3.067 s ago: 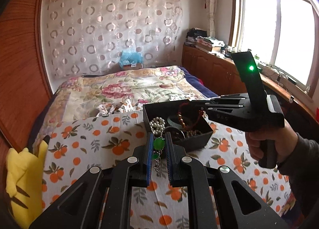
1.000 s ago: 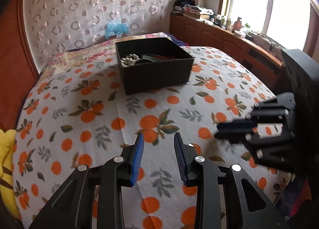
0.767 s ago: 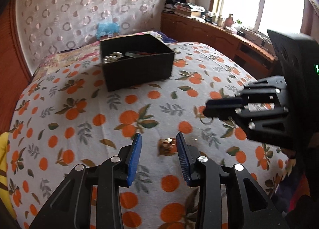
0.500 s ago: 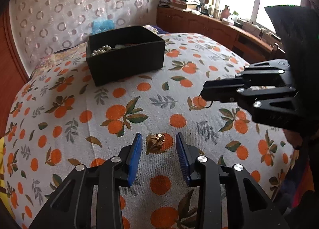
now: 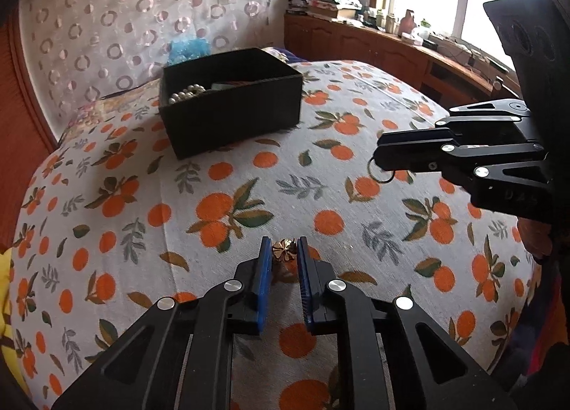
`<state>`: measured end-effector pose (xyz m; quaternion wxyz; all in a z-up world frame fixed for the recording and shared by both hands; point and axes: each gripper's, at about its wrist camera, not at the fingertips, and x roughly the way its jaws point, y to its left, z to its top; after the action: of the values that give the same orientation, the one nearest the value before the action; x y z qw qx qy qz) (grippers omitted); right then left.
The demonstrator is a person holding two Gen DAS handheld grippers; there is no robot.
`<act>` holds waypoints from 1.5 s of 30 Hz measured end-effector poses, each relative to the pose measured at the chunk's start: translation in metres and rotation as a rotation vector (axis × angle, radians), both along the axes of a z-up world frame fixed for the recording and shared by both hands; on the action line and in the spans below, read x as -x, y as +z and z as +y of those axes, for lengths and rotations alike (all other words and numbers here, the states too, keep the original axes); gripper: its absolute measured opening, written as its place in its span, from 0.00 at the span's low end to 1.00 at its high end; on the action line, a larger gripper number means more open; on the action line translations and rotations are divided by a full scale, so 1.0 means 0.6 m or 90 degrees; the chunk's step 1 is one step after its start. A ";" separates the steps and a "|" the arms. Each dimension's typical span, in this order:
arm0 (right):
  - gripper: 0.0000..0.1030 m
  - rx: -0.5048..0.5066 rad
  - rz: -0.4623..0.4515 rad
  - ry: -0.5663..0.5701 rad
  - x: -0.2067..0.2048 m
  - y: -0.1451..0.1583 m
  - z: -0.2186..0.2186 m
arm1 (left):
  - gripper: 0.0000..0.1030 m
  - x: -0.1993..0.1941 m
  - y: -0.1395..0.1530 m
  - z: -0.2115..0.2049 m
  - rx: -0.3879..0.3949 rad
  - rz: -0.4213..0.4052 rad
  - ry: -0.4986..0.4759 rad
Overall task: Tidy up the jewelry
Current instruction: 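Drop the gold earring into the box with the right tool while the left drops the brooch in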
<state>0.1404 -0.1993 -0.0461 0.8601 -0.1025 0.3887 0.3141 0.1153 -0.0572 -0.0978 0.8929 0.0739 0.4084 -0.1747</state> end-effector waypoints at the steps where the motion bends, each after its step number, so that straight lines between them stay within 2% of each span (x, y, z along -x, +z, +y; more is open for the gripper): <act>1: 0.12 -0.002 -0.002 -0.001 -0.002 0.003 0.000 | 0.13 -0.002 0.003 0.002 0.000 -0.004 0.004; 10: 0.12 -0.029 -0.029 -0.004 -0.046 0.055 0.008 | 0.13 -0.042 0.056 0.032 0.010 -0.049 0.039; 16: 0.12 -0.043 -0.046 -0.015 -0.111 0.085 0.027 | 0.13 -0.075 0.092 0.046 0.001 -0.085 0.057; 21: 0.12 -0.050 -0.031 -0.034 -0.176 0.083 0.047 | 0.13 -0.100 0.104 0.051 -0.002 -0.097 0.073; 27: 0.12 -0.038 -0.026 -0.044 -0.208 0.069 0.063 | 0.13 -0.129 0.110 0.054 -0.003 -0.100 0.086; 33: 0.12 -0.040 -0.019 -0.052 -0.212 0.060 0.053 | 0.13 -0.155 0.111 0.049 -0.001 -0.097 0.093; 45: 0.12 -0.056 -0.022 -0.086 -0.173 0.049 -0.018 | 0.13 -0.223 0.110 0.020 0.000 -0.085 0.120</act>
<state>0.2444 -0.2101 -0.0166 0.8896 -0.0438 0.3657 0.2699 0.2489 -0.0451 -0.0318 0.9305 0.0467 0.3533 -0.0843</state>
